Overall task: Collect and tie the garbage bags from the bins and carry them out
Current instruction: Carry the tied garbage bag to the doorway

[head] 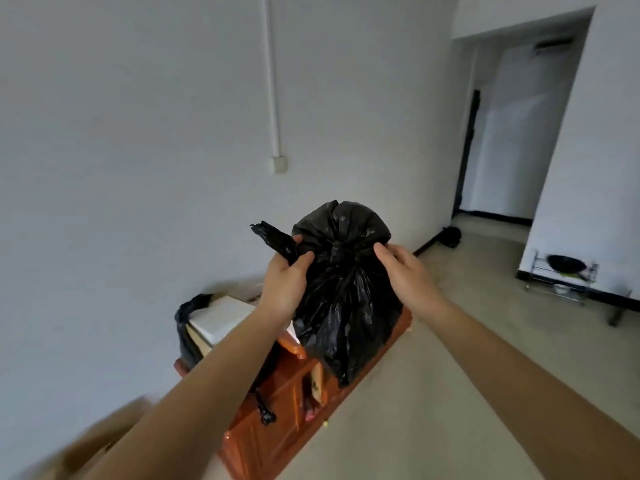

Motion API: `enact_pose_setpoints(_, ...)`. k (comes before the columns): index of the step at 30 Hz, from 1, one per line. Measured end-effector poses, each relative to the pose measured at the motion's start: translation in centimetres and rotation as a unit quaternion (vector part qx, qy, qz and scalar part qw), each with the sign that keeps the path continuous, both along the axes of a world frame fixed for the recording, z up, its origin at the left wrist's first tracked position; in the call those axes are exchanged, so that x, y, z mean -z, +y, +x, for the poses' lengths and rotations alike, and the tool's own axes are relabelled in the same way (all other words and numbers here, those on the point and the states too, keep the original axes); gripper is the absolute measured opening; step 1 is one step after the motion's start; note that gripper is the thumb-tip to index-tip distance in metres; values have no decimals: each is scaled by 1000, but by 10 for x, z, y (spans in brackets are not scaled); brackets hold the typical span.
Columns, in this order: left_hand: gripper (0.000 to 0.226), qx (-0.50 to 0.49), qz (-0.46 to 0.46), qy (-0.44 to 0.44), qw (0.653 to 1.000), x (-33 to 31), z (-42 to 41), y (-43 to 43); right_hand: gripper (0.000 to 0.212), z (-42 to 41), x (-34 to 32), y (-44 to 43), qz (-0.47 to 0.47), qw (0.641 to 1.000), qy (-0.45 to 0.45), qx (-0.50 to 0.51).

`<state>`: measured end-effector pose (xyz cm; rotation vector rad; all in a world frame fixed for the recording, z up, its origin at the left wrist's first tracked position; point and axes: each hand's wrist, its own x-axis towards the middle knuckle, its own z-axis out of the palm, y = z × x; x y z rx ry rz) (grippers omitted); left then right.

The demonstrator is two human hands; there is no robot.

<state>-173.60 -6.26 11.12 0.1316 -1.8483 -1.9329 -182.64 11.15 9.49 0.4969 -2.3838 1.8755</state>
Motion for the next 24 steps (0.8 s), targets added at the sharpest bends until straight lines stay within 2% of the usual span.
enact_pose_setpoints(3,34,54,-18,-6,998,2,-62,66,46,-43,4,73,-18,999,-26,43)
enact_pose_setpoints(6,31,83,-35,-12,996,4,-120,114,33,-83,3,127,-33,997,-32,62)
enact_pose_setpoints(9,23,100,-20,-15,995,16,-182,146,32,-134,10,166,-41,995,-38,88)
enact_pose_setpoints(12,36,125,-1,-19,992,34,-249,167,32,-194,22,192,-47,991,-39,120)
enact_pose_setpoints(14,28,138,5,-16,990,41,-299,182,31,-238,28,204,-47,991,-37,121)
enact_pose_setpoints(18,30,158,13,-2,987,46,-411,201,34,-335,28,223,-39,989,-24,144)
enact_pose_setpoints(20,43,172,9,-5,985,42,-472,208,32,-384,19,232,-39,988,-24,149)
enact_pose_setpoints(24,45,206,-12,-5,978,22,-581,231,31,-480,2,258,-8,986,9,165)
